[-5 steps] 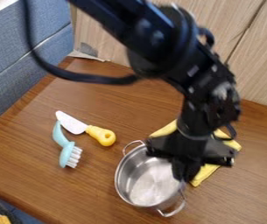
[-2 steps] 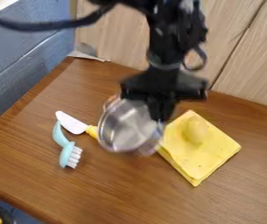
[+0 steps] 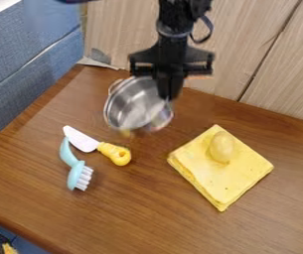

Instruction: Put the silver pot on the top left side of the table

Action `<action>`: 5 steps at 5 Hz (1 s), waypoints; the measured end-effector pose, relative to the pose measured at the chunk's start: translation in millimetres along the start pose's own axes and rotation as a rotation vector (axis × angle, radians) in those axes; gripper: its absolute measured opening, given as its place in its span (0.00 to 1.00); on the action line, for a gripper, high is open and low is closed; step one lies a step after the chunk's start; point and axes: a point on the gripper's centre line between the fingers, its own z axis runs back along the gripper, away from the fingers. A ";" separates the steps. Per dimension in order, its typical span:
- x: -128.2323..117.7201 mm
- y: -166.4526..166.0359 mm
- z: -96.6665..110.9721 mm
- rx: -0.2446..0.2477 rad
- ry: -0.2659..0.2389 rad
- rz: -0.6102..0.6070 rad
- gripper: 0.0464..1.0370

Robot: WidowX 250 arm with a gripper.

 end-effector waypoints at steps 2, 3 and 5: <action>44.2 16.7 -33.1 0.074 0.044 0.062 0.01; 56.5 21.5 -49.8 0.101 0.068 0.071 0.01; 67.8 21.6 -77.6 0.130 0.127 0.045 0.01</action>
